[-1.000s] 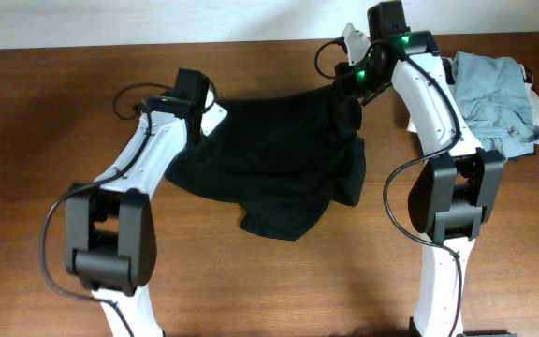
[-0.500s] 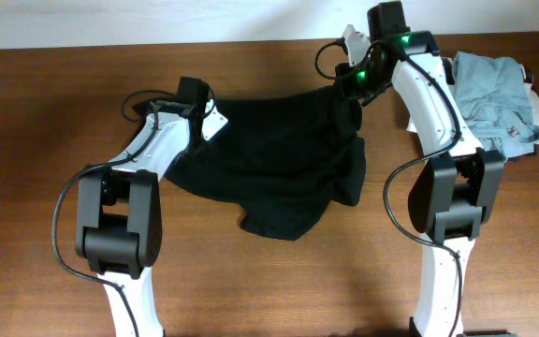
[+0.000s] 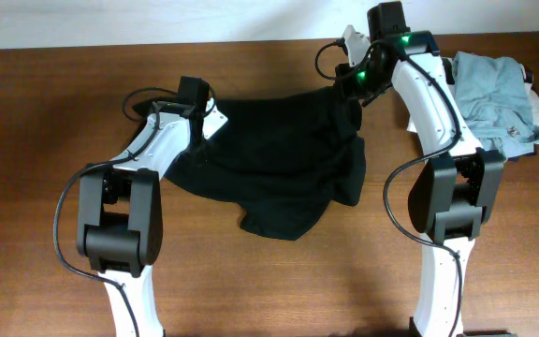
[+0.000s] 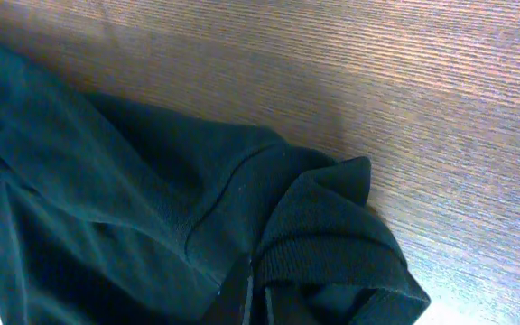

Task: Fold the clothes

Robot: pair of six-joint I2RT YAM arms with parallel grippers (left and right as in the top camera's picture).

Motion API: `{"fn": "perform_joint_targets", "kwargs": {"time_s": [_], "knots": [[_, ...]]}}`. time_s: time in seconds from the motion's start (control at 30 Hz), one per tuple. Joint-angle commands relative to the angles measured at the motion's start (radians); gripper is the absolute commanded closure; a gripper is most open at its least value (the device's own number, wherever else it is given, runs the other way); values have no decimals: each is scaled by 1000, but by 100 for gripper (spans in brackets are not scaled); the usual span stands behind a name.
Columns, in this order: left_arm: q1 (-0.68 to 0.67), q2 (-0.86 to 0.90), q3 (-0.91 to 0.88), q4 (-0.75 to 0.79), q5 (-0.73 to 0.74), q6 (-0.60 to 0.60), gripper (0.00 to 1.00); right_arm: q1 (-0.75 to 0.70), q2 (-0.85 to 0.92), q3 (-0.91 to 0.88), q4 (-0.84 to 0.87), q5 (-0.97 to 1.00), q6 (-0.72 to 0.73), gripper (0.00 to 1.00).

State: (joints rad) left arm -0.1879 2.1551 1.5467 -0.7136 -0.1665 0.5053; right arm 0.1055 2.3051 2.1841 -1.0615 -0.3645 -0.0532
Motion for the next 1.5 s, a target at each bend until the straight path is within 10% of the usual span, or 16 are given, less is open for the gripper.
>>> {"fn": "perform_joint_targets", "kwargs": {"time_s": [0.0,0.07,0.3,0.93,1.0,1.47], "knots": [[14,29,4,6,-21,5,85,-3,-13,9,-1,9,-3,96],[22,31,4,11,-28,5,100,-3,-13,9,-3,10,-3,96],[39,25,134,-31,-222,-199,100,-3,-24,10,-13,9,-3,96],[40,23,426,-294,-222,-202,88,-17,-100,10,-84,9,-3,96],[40,23,426,-295,-214,-202,99,-17,-100,10,-87,9,-4,96],[40,-9,488,-338,-216,-238,99,-28,-169,10,-102,9,-21,96]]}}
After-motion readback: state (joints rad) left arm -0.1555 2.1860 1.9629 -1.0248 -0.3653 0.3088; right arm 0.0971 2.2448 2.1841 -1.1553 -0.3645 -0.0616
